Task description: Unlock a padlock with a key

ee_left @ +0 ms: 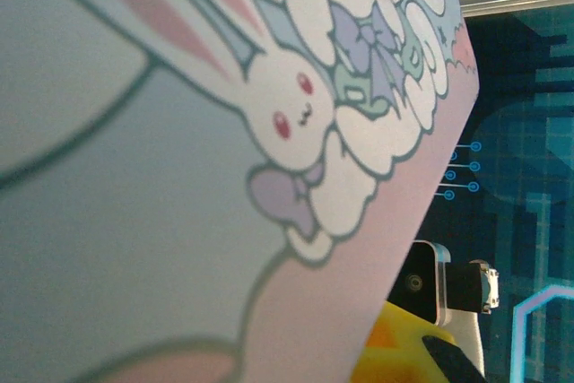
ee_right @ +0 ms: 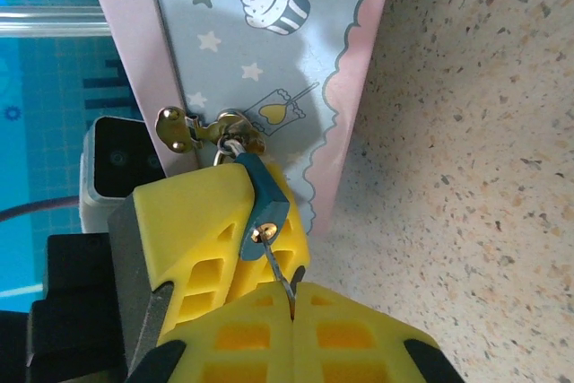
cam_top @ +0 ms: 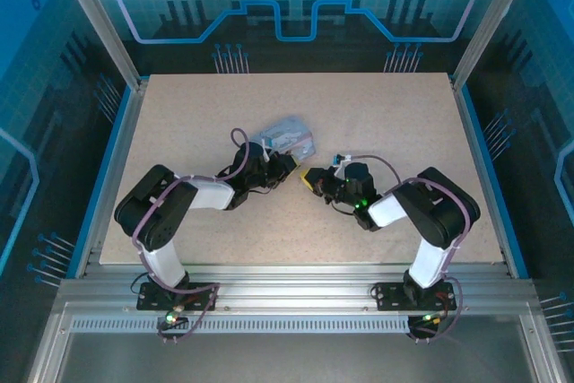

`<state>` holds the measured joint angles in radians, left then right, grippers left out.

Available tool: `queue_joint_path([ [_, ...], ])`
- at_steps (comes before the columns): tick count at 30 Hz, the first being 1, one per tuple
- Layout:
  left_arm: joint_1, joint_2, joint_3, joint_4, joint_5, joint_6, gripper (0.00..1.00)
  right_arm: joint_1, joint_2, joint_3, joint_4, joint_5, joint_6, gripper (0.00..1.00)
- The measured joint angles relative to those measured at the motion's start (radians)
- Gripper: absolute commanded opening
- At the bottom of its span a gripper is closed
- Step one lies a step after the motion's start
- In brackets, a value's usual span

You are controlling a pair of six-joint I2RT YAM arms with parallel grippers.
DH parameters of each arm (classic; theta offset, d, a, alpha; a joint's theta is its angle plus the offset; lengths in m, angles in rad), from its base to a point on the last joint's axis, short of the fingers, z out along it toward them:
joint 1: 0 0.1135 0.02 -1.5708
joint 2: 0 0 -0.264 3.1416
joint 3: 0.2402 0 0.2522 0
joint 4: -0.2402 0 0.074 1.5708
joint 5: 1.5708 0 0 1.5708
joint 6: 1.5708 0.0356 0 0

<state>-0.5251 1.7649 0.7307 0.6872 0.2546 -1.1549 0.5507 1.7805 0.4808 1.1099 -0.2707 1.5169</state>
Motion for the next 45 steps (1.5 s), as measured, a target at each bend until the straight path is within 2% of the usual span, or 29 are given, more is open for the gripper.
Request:
queue_joint_path([
  [9, 0.009, 0.003, -0.015, 0.029, -0.010, -0.007, 0.00, 0.002, 0.124, -0.002, 0.198, -0.006, 0.157, 0.00],
  [19, 0.016, 0.003, -0.015, 0.043, -0.010, -0.018, 0.00, -0.002, 0.153, 0.011, 0.249, -0.028, 0.269, 0.00],
  [28, 0.019, 0.003, -0.016, 0.023, -0.006, -0.014, 0.00, -0.028, 0.145, 0.035, 0.174, -0.096, 0.257, 0.00],
  [38, 0.014, 0.001, -0.021, 0.022, 0.035, -0.014, 0.00, -0.035, 0.014, 0.089, -0.138, -0.127, 0.064, 0.00],
  [45, 0.014, 0.001, -0.021, 0.011, 0.022, -0.014, 0.00, -0.038, 0.053, 0.116, -0.129, -0.147, 0.079, 0.00],
])
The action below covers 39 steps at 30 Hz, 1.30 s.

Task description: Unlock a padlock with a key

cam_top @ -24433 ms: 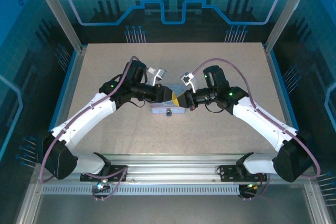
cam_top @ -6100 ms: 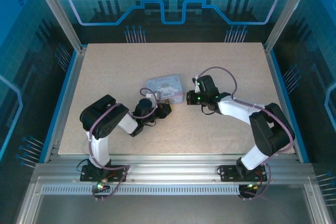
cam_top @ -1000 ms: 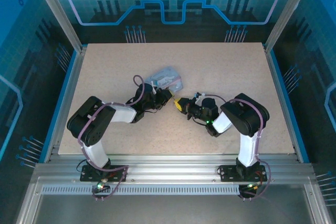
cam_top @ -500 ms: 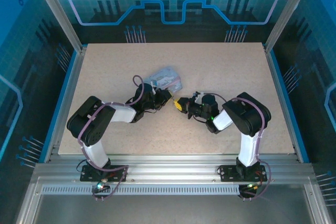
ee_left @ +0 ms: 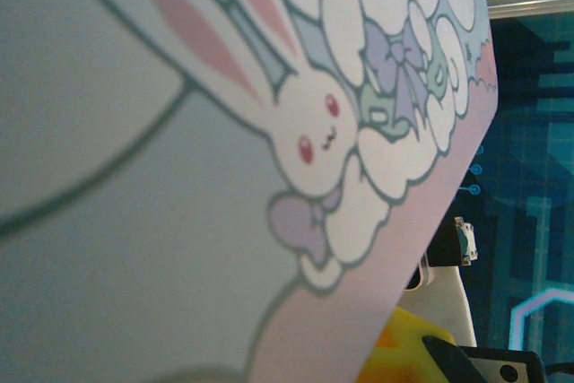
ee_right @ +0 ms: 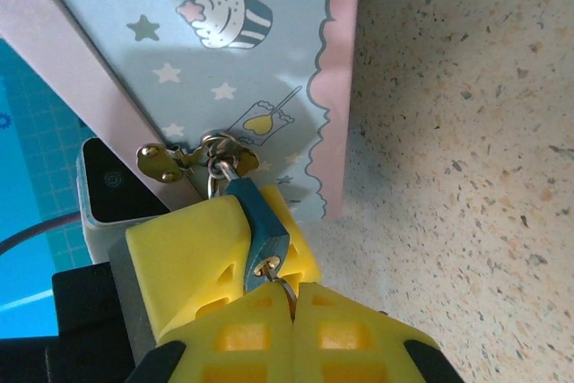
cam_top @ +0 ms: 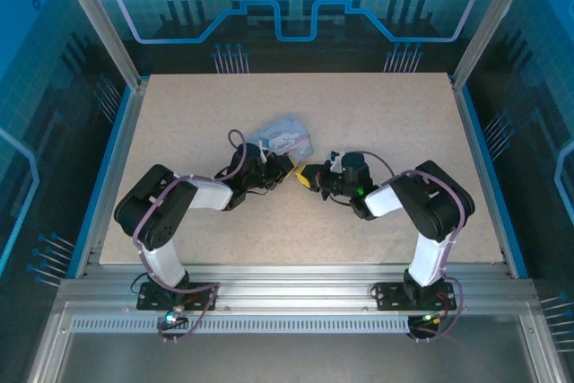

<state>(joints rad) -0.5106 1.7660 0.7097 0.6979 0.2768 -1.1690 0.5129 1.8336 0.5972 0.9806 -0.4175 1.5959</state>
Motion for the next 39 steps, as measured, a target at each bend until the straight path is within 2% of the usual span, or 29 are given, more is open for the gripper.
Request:
queue_joint_path([
  [19, -0.001, 0.000, 0.000, -0.013, -0.018, 0.001, 0.00, -0.013, 0.005, 0.042, -0.082, -0.047, -0.043, 0.01],
  [24, -0.002, -0.004, 0.000, -0.020, 0.013, 0.008, 0.00, -0.023, -0.033, 0.035, -0.138, -0.067, -0.093, 0.19],
  [26, -0.007, -0.010, 0.000, -0.027, 0.039, 0.021, 0.00, -0.028, -0.061, 0.022, -0.166, -0.072, -0.125, 0.22],
  [29, -0.021, -0.025, 0.005, -0.064, 0.070, 0.046, 0.00, -0.041, -0.117, 0.000, -0.250, -0.091, -0.185, 0.28],
  [33, -0.034, -0.038, 0.023, -0.118, 0.105, 0.076, 0.00, -0.063, -0.217, -0.005, -0.421, -0.082, -0.302, 0.29],
  [39, -0.040, -0.045, 0.035, -0.175, 0.133, 0.101, 0.00, -0.074, -0.402, 0.031, -0.772, 0.003, -0.547, 0.33],
])
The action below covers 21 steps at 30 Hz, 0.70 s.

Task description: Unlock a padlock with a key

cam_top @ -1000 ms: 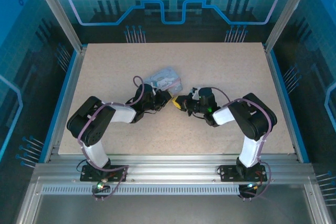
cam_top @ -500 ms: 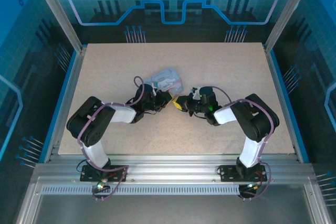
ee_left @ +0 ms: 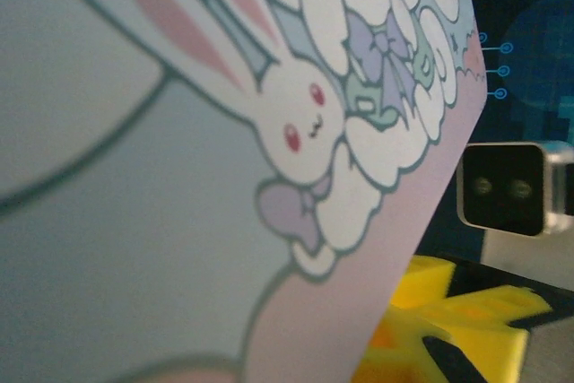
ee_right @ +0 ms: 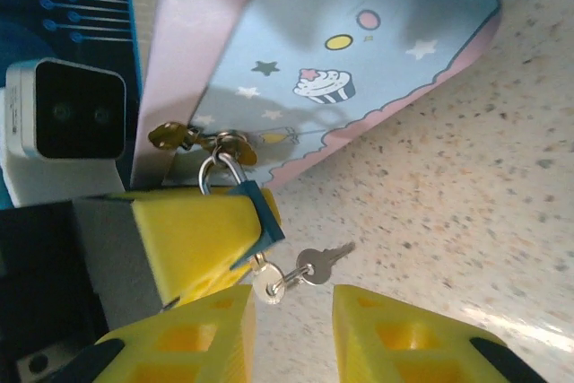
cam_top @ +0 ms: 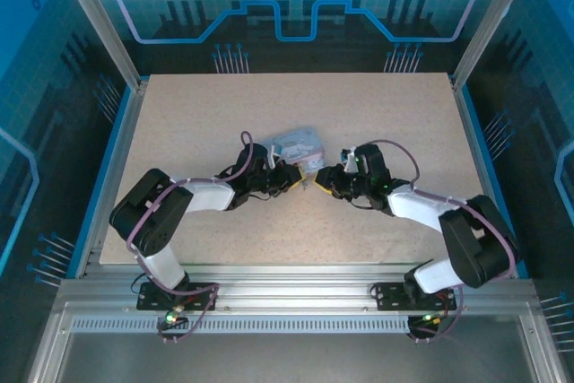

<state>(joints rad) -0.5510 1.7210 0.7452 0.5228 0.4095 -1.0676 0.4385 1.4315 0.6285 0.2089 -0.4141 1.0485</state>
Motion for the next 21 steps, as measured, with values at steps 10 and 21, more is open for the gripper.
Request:
queue_joint_path([
  [10, 0.000, -0.008, 0.000, -0.029, 0.011, 0.005, 0.00, 0.105, -0.048, 0.140, -0.356, 0.208, -0.323, 0.40],
  [21, 0.000, -0.010, 0.006, -0.048, 0.019, 0.005, 0.00, 0.232, 0.042, 0.288, -0.475, 0.381, -0.486, 0.43],
])
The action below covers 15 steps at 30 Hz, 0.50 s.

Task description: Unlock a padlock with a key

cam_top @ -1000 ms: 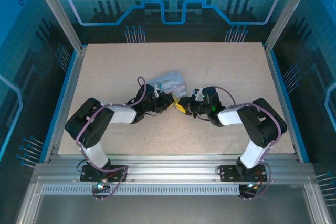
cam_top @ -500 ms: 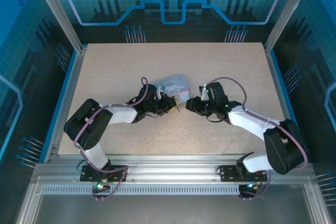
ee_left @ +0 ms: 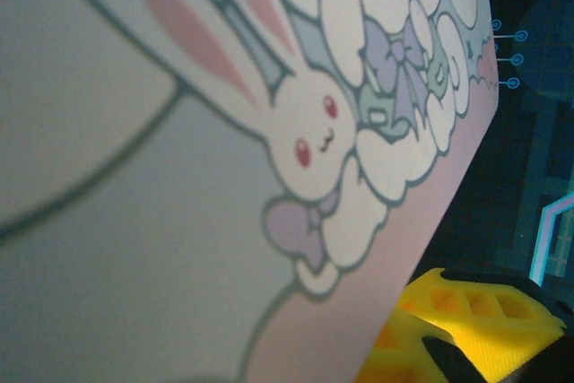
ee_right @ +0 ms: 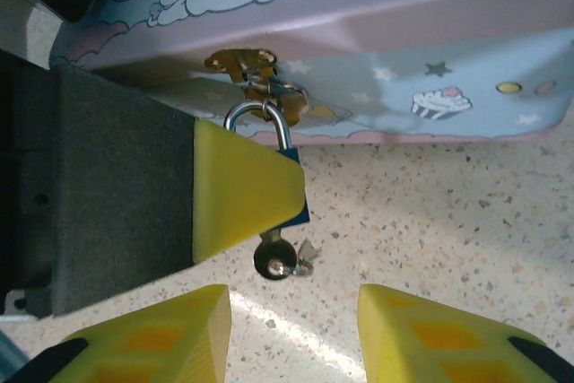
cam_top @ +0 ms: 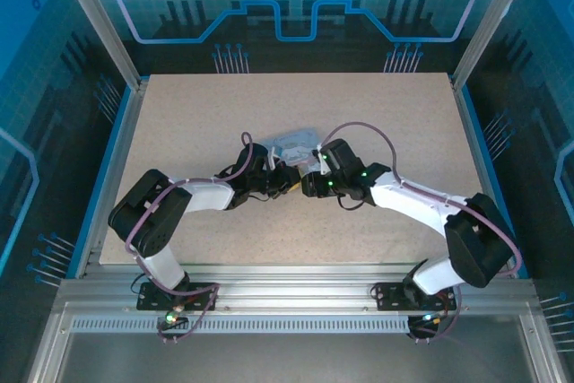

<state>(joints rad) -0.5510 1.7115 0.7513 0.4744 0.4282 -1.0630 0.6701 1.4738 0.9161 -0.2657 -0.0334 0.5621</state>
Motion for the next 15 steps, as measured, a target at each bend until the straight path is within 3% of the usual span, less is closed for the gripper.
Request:
queue_joint_path([
  [15, 0.008, -0.003, 0.000, -0.031, -0.004, 0.016, 0.00, 0.032, 0.068, 0.074, -0.059, 0.049, -0.074, 0.44],
])
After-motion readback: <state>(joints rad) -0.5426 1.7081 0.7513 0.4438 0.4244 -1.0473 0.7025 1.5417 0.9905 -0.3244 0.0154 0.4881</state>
